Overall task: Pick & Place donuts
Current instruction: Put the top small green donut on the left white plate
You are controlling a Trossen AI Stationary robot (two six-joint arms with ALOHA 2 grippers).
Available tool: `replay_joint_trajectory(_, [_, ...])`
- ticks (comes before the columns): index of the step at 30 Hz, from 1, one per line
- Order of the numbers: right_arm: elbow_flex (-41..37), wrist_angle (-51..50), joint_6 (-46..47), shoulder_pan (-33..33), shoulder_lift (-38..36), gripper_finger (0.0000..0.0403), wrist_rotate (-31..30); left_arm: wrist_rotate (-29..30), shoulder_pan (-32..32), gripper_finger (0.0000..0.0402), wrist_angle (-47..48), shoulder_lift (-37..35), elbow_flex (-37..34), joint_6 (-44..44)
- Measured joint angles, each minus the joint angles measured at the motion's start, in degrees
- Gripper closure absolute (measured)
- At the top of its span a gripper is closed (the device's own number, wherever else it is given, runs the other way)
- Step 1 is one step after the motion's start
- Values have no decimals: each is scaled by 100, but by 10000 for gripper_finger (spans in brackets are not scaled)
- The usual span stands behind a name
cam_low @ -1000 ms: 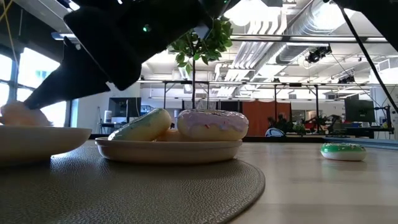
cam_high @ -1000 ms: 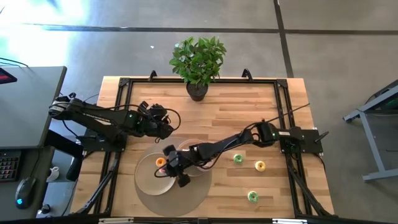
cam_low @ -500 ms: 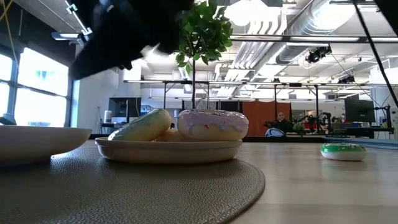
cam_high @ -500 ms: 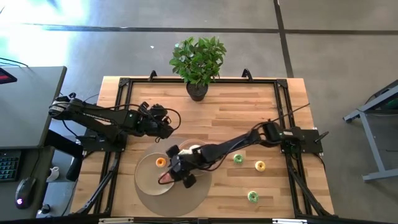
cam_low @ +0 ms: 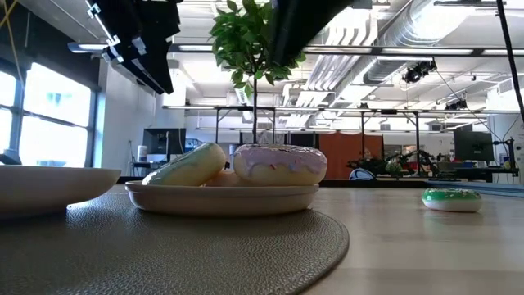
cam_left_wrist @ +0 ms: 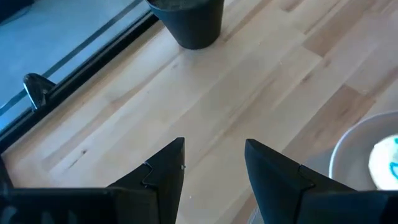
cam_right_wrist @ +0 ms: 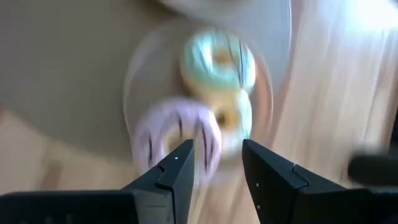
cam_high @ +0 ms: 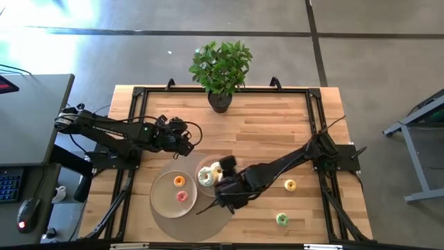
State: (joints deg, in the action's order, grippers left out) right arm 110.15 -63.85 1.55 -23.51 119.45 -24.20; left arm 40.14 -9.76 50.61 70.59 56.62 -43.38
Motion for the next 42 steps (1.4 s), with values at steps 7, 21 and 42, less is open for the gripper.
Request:
replay_joint_trajectory(7, [-281,-1514,1613,13,0,262,336,-257,0,236,-170,1,0,484])
replay_joint_trajectory(21, [-2106,-1390,4296,-221,6,258,1438,-566,0,236,-1033,0,0,1607])
replay_joint_trajectory(42, [-2893,-992,4418,-273,8,381,1132,-663,0,236,-1316,0,0,1959])
